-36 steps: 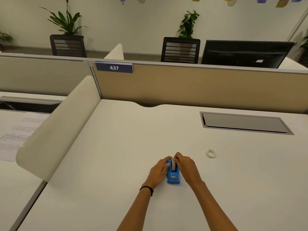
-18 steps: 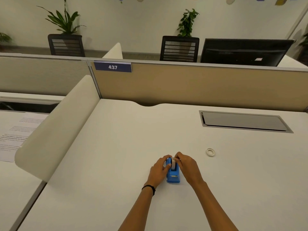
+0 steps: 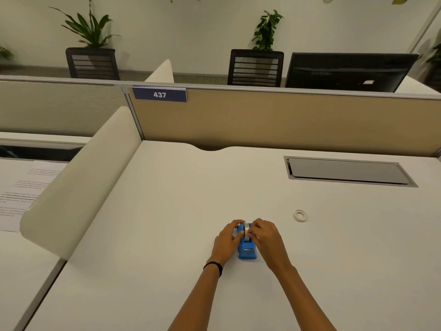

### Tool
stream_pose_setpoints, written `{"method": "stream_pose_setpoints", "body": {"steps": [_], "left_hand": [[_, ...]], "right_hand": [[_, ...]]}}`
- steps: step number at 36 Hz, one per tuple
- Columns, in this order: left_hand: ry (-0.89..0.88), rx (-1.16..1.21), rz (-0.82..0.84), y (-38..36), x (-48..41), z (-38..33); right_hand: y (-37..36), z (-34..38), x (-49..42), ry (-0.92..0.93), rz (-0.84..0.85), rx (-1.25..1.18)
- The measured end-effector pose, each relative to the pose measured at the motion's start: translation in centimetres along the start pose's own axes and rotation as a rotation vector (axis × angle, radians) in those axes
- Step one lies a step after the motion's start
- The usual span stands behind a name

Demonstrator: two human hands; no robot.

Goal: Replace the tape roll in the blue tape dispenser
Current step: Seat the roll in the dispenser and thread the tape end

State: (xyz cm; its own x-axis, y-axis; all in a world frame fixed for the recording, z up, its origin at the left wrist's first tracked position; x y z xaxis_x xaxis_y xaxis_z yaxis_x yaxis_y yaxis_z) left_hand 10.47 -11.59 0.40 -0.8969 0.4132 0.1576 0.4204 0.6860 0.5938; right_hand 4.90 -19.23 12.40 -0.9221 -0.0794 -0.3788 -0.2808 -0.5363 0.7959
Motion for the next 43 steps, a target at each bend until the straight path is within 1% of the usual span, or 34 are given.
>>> {"method": "stream_pose_setpoints", "body": {"steps": [14,27,40,43], "left_hand": [[-0.033,-0.008,-0.024,0.1,-0.2,0.1],[-0.037,0.000,-0.046,0.1,-0.2,0.2],[-0.038,-0.010,-0.054,0.1,-0.2,0.3],[-0.043,-0.011,-0.055,0.1,-0.2,0.4]], "right_hand": [[-1.0,0.0,2.1,0.016,0.014,0.023],[-1.7,-0.4,3.1,-0.009,0.006,-0.002],[-2.5,-1.1,3.6,-0.058,0.037,-0.022],[-2.4,-1.3,3.7,-0.067,0.013,-0.024]]}}
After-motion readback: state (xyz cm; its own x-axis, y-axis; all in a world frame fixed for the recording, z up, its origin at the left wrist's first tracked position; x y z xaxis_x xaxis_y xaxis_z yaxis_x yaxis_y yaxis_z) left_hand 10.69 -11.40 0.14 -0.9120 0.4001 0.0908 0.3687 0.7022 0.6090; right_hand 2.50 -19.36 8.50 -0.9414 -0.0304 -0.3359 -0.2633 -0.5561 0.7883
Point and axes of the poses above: each hand's wrist, its own x-axis away from the middle knuckle, its own y-axis out of the back of the hand, z = x × y, the point moved 10 cm from there along -x, towards the middle knuckle, and after that the axes turned 9 degrees about -x, right-handed, at the moved point
